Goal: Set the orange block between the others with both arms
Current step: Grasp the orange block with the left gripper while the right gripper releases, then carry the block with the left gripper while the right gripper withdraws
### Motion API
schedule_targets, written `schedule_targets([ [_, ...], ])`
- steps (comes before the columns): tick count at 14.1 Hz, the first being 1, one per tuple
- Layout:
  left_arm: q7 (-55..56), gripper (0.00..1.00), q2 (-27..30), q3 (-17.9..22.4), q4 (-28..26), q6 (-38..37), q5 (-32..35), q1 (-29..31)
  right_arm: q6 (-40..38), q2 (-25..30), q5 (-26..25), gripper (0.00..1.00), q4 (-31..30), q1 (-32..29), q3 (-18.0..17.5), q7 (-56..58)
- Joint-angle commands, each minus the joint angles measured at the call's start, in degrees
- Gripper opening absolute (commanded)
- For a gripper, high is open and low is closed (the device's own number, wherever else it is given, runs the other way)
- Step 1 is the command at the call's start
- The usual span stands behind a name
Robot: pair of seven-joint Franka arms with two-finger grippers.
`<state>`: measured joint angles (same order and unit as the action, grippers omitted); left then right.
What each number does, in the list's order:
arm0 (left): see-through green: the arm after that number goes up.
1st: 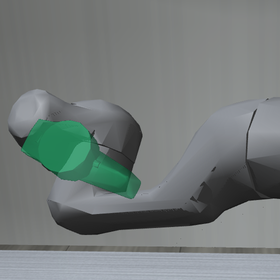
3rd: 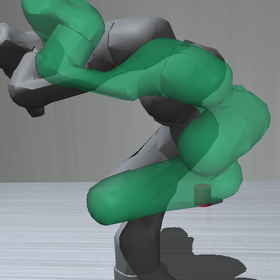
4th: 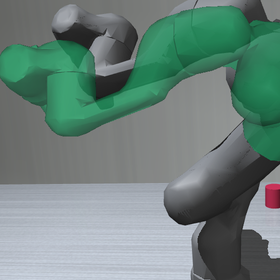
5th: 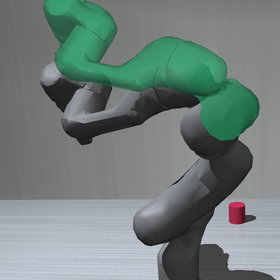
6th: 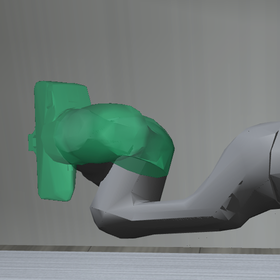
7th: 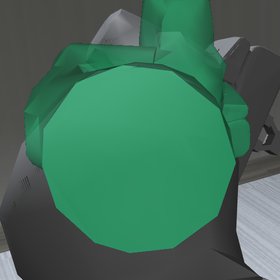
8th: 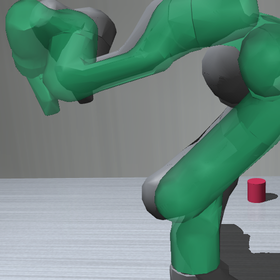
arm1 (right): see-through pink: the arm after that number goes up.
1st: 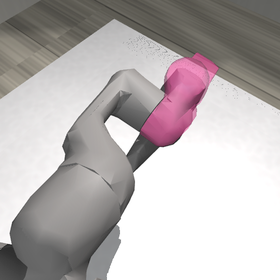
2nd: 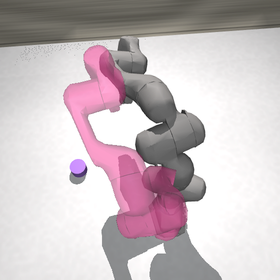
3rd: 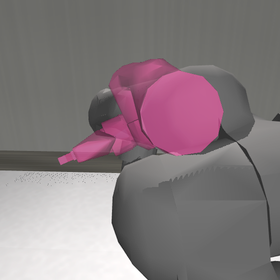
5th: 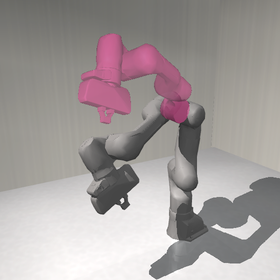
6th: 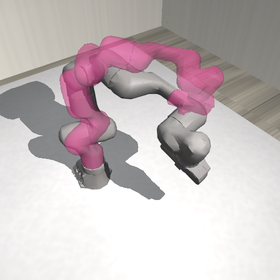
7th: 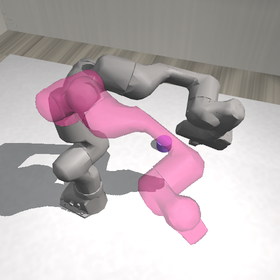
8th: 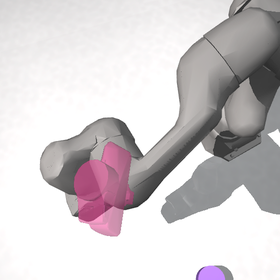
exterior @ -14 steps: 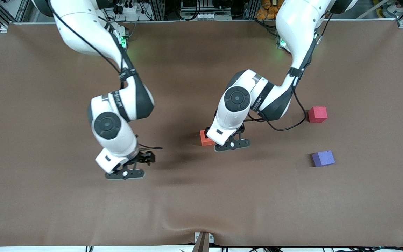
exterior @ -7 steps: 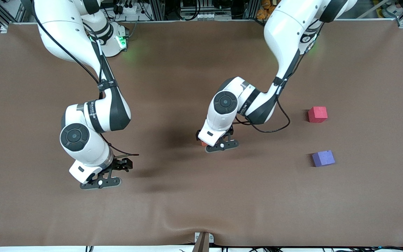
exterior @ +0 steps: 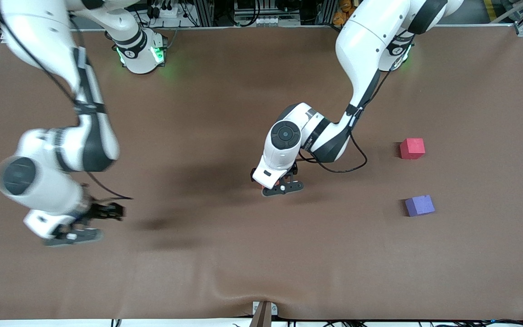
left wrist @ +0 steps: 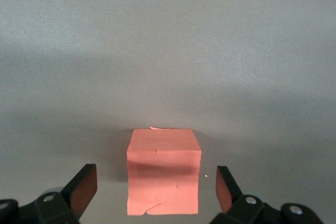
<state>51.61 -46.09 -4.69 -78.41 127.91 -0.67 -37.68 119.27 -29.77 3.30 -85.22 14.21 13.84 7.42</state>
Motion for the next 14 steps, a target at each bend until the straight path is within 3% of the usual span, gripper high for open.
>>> schedule_targets([
  [1,0.2,1.00,-1.2,0.2,0.9,0.0,-2.0,-0.4,0.1,10.5,0.3,1.00,-9.8,-2.6,-1.3,2.6],
  [5,0.1,0.99,-2.7,0.2,0.9,0.0,-2.0,-0.5,-7.2,16.3,0.2,1.00,-9.3,-3.2,-1.1,2.7],
  [9,0.1,0.77,-3.6,0.1,1.2,0.1,-2.1,-0.8,-17.4,18.8,0.2,1.00,-4.0,-5.1,-1.0,2.3],
  [12,0.0,0.47,-3.7,0.2,1.2,0.1,-2.1,-0.7,-22.5,19.6,0.1,1.00,-1.5,-6.8,-0.8,2.4],
  [14,0.0,0.15,-3.0,0.2,1.2,0.1,-1.9,-0.4,-24.2,21.4,0.1,1.00,-1.5,-8.5,-0.9,2.2],
])
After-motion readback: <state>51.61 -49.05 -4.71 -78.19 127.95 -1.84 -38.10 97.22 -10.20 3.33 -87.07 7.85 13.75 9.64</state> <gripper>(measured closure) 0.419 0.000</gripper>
